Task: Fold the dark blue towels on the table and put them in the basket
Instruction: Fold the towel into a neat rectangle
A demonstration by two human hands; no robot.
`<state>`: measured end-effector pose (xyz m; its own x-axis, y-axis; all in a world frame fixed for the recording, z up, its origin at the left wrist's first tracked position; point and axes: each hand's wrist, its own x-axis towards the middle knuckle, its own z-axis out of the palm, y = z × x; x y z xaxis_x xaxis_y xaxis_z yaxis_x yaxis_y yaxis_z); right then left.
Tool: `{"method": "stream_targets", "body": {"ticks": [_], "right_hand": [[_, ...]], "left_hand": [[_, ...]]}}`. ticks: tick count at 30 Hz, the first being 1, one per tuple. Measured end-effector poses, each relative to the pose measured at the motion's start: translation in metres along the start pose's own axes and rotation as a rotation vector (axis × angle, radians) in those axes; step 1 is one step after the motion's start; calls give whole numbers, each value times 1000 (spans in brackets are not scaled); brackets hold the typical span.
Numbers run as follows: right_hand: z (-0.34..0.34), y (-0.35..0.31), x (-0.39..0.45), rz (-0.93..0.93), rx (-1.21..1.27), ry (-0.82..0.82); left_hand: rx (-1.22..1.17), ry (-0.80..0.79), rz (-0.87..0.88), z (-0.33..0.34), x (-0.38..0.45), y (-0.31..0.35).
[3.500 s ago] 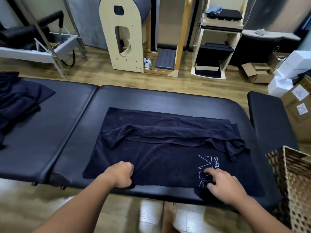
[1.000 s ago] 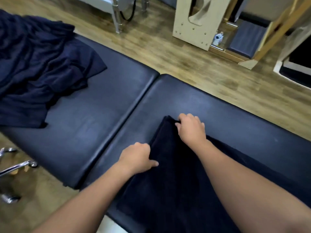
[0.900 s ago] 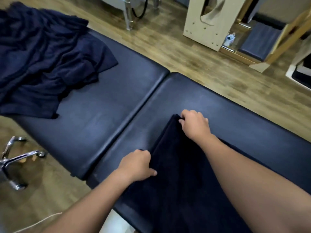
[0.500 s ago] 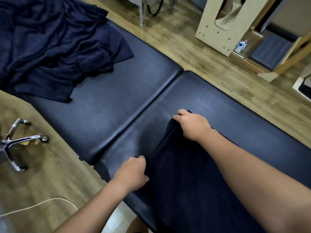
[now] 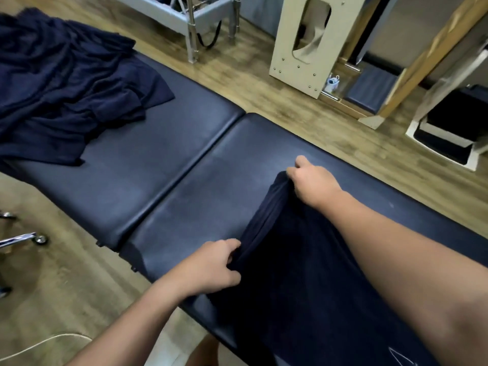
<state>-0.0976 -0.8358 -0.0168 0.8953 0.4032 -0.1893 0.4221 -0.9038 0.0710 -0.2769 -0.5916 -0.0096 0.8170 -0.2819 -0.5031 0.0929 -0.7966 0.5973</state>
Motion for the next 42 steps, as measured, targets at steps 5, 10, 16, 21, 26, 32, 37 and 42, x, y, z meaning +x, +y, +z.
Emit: {"method": "stream_targets", "body": {"ticks": [5, 10, 16, 21, 26, 32, 37, 42], "right_hand": [[5, 64, -89, 62, 132, 109], [13, 135, -197, 185, 166, 166], [40, 212, -300, 364, 220, 210], [68, 256, -359, 493, 275, 237], [99, 276, -402, 585, 317, 188], [126, 222, -420, 639, 285, 26], [144, 98, -449, 385, 373, -111], [173, 77, -502, 634, 271, -184]], "left_hand": [[70, 39, 125, 70, -22, 90], [9, -33, 161, 169, -35, 174], [-81, -141, 210, 255, -42, 263], [-65, -229, 260, 305, -48, 316], [-52, -355, 259, 339, -48, 341], [199, 71, 628, 336, -21, 276], [739, 220, 408, 292, -2, 151], [781, 197, 285, 273, -12, 116]]}}
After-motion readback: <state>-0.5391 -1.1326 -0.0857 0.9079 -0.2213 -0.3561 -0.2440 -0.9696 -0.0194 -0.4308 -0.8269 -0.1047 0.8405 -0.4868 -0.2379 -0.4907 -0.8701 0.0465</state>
